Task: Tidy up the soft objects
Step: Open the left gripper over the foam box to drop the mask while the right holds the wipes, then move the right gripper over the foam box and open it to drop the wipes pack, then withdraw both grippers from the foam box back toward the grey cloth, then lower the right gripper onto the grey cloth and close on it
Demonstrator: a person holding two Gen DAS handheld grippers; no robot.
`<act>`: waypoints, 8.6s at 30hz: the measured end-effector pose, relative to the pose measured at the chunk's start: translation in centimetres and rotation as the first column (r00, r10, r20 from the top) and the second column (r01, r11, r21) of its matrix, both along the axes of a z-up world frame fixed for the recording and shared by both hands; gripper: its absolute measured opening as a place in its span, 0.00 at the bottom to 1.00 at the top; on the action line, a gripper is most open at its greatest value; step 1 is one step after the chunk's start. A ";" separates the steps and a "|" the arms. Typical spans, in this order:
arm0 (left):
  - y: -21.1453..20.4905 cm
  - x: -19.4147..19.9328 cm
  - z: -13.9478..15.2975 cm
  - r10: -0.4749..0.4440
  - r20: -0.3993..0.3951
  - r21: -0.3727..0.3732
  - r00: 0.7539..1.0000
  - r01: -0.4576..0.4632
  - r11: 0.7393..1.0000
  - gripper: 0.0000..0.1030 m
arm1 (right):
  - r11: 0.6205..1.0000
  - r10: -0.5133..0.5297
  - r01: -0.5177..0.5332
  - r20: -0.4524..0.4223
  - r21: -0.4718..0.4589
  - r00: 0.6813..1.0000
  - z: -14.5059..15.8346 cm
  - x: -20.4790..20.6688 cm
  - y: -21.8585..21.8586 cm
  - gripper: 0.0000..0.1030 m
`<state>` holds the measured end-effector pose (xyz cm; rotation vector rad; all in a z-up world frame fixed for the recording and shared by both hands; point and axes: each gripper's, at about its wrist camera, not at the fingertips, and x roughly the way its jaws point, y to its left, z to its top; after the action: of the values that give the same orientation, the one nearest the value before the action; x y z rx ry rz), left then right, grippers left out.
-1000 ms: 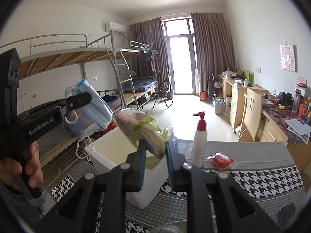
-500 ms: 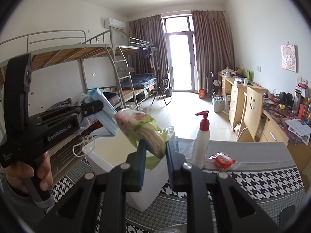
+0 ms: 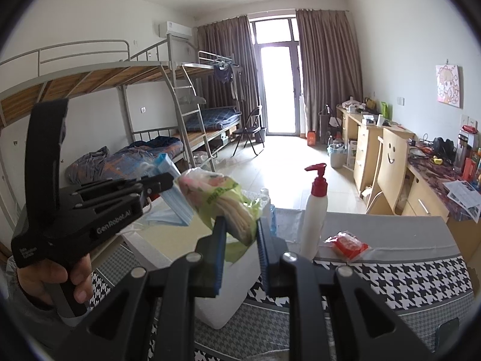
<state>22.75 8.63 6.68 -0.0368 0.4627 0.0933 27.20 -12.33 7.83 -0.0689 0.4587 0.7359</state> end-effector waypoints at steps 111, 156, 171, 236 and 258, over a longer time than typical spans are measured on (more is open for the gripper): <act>6.3 -8.1 0.0 0.193 0.107 -0.003 0.975 -0.194 0.981 0.99 | 0.998 0.037 -0.040 -0.049 -0.058 0.998 -0.8 -0.1 5.7 0.79; -0.7 -11.1 0.3 0.050 0.145 -0.003 0.988 -0.050 0.999 0.99 | 0.998 -0.056 0.055 0.040 0.022 0.998 -0.2 -4.4 -3.0 0.94; -1.9 -11.4 -0.6 0.008 0.158 -0.013 0.987 -0.006 1.000 0.99 | 0.996 -0.079 0.077 0.061 0.034 0.995 -1.0 -5.4 -4.9 0.94; -7.5 -10.1 -8.8 -0.137 -0.001 -0.064 0.991 0.137 0.989 0.99 | 0.981 -0.190 0.185 -0.097 -0.057 0.977 -9.1 -4.0 -10.0 0.94; -8.3 -9.1 -11.1 -0.111 -0.088 -0.074 0.990 0.105 0.992 0.99 | 0.986 -0.138 0.115 -0.200 -0.122 0.970 -12.5 -2.4 -8.9 0.94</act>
<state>13.66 0.28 -4.44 -0.0752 0.5586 -0.0277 24.76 -21.26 -4.64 -0.0649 0.6977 0.5936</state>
